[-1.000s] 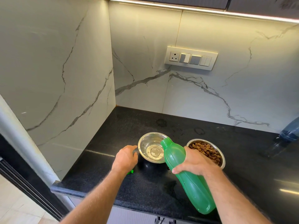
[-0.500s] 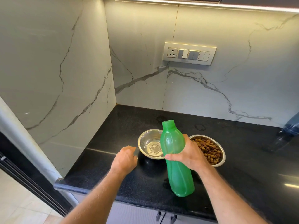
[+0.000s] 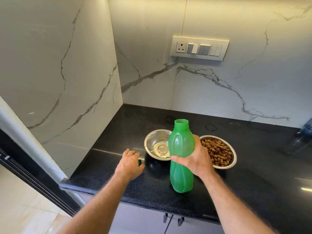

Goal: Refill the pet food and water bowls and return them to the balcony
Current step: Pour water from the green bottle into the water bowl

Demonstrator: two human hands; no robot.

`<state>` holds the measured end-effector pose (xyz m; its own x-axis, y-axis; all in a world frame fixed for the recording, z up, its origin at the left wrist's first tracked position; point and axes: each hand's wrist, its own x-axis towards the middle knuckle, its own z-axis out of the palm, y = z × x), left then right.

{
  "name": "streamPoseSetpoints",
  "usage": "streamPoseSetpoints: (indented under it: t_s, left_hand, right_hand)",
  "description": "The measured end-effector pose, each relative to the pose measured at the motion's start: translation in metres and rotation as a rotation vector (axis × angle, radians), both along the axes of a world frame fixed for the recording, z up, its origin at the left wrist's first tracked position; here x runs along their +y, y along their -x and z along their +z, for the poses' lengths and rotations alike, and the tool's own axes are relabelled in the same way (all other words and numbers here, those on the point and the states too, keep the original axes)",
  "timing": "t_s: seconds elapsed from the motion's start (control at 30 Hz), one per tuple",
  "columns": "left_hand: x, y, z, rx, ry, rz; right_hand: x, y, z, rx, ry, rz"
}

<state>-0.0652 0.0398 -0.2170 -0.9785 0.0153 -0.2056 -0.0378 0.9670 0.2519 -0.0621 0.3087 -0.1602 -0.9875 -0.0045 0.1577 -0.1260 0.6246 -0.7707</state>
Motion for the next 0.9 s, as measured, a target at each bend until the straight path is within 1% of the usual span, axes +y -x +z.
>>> streamPoseSetpoints:
  t_s: [0.2, 0.33, 0.37, 0.47, 0.6, 0.67, 0.8, 0.9]
  left_hand:
    - [-0.002, -0.009, -0.002, -0.027, -0.005, 0.028]
    - [0.005, -0.017, -0.004, 0.007, 0.075, 0.046]
    - [0.008, -0.019, -0.005, 0.003, 0.067, 0.052]
    - [0.015, -0.026, -0.004, -0.047, -0.058, 0.112]
    - [0.022, -0.037, -0.002, 0.050, -0.098, 0.189]
    - [0.027, -0.043, 0.002, 0.156, -0.190, 0.263]
    - [0.044, -0.052, 0.020, 0.447, -0.495, 0.389]
    - [0.061, -0.048, 0.046, 0.545, -0.742, 0.402]
  right_hand:
    - [0.004, -0.013, -0.012, 0.101, 0.049, -0.020]
    - [0.000, -0.022, -0.014, 0.137, 0.066, -0.053]
    - [-0.001, -0.023, -0.014, 0.144, 0.077, -0.053]
    - [-0.001, -0.031, -0.016, 0.179, 0.103, -0.051]
    - [0.001, -0.043, -0.017, 0.210, 0.115, -0.063]
    - [0.001, -0.046, -0.016, 0.214, 0.122, -0.053]
    - [0.002, -0.049, -0.016, 0.215, 0.111, -0.046]
    - [0.001, -0.050, -0.017, 0.214, 0.099, -0.068]
